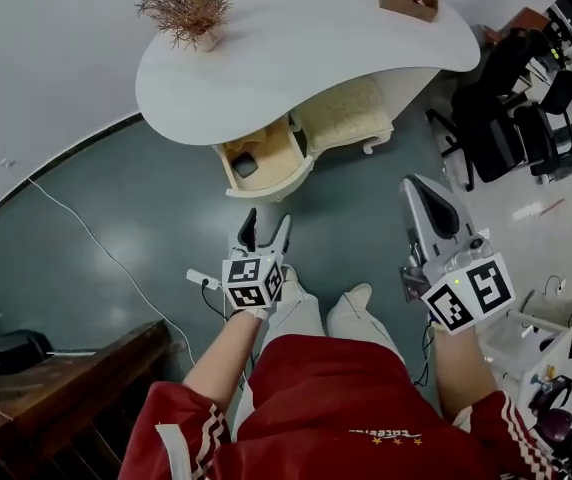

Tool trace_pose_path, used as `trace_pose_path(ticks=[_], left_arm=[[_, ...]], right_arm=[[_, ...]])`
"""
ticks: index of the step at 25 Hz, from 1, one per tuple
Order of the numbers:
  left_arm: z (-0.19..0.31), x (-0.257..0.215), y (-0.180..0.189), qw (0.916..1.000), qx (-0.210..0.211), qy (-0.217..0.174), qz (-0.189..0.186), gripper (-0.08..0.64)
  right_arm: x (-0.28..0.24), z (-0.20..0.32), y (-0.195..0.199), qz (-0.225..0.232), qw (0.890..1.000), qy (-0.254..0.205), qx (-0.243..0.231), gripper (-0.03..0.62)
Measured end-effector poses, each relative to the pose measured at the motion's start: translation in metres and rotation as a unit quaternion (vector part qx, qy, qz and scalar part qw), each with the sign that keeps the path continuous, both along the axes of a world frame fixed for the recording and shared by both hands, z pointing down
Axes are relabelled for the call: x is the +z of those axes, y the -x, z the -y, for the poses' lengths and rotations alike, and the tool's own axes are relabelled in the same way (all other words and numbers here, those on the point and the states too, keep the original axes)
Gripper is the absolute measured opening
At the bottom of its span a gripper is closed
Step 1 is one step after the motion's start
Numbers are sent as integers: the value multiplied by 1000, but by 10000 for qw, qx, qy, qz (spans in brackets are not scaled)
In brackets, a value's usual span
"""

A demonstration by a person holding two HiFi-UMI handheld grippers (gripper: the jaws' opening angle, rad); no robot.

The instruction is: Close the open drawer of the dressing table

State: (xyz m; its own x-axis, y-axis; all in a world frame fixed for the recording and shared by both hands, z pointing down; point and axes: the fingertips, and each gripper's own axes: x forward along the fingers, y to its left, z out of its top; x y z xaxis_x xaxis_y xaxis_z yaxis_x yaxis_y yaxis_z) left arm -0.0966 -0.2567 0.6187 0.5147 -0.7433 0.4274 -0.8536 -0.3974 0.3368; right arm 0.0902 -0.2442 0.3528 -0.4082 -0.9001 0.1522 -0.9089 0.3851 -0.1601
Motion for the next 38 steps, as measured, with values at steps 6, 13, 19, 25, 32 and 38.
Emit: trace_pose_path(ticks=[6, 13, 19, 25, 32, 38], left_arm=[[8, 85, -6, 9982, 13, 437, 420, 293], [19, 163, -7, 9937, -272, 960, 501, 283], [31, 208, -16, 9910, -241, 1161, 620, 265], [37, 236, -20, 9877, -358, 1439, 506, 256], [46, 252, -17, 9857, -498, 1562, 385, 225], [49, 258, -19, 9819, -527, 1791, 300, 113]], right_arm=[[45, 3, 4, -25, 9994, 341, 30, 5], [76, 0, 3, 183, 9974, 663, 218, 5], [96, 5, 0, 113, 9961, 816, 325, 5], [112, 6, -1, 114, 9945, 958, 407, 5], [126, 7, 2, 113, 9932, 1071, 437, 5], [130, 5, 6, 111, 9925, 1124, 467, 5]])
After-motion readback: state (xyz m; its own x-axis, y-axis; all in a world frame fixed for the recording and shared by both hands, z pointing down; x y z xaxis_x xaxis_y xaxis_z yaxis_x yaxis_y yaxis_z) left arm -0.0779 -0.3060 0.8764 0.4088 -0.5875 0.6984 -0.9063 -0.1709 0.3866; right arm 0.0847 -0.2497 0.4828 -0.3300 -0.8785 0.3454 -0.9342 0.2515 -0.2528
